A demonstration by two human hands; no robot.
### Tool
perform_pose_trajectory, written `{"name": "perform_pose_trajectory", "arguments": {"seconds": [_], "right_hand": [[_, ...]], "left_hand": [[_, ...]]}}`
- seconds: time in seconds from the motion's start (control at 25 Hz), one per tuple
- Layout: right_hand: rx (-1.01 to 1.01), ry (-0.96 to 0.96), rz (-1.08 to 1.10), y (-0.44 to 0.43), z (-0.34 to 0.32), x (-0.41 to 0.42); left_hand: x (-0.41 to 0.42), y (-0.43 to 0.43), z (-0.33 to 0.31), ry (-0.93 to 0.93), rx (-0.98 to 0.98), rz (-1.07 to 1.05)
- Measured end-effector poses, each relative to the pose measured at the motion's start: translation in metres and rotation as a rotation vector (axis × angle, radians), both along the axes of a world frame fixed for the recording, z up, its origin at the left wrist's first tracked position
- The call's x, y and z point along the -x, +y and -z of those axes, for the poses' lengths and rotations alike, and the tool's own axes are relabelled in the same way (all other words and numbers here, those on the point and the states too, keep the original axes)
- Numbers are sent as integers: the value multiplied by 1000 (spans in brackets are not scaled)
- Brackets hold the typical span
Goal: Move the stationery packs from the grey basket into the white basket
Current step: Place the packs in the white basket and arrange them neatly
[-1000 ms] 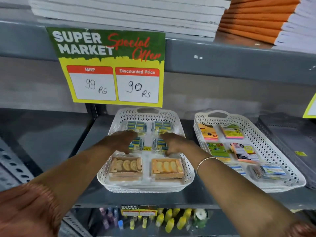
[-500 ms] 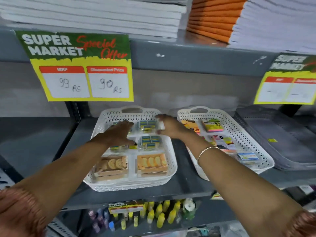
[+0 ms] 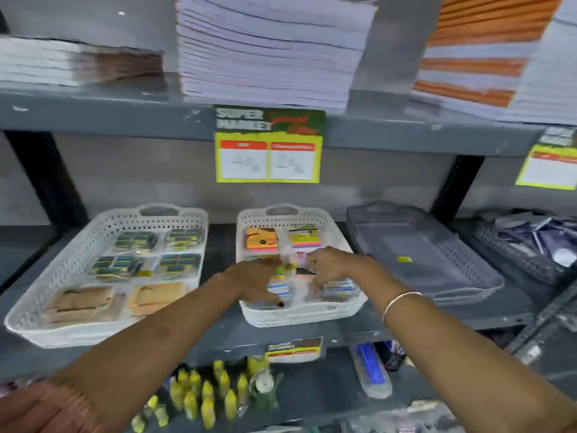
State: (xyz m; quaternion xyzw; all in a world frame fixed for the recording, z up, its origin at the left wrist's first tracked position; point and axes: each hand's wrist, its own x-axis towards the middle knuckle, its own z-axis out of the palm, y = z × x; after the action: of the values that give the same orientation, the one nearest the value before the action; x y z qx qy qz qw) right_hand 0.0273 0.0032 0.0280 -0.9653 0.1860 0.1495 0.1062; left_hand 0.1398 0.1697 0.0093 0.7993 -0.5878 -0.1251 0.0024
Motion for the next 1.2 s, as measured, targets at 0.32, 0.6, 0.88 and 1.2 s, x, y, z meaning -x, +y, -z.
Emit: {"name": "perform_pose_trajectory", "arguments": {"seconds": [0.32,0.6,0.88,1.2], "right_hand": [[106,-15,-136,-19,37,29],[116,-47,-161,-12,37,26],[108,-35,-135,-7,39,25],[38,-9,-131,-9,37,25]], "left_hand": [[13,-8,24,89,21,-231],[16,-6,21,351,200,-370],[10,-6,27,87,30,-208],[5,-7,29,212,65,-246]]}}
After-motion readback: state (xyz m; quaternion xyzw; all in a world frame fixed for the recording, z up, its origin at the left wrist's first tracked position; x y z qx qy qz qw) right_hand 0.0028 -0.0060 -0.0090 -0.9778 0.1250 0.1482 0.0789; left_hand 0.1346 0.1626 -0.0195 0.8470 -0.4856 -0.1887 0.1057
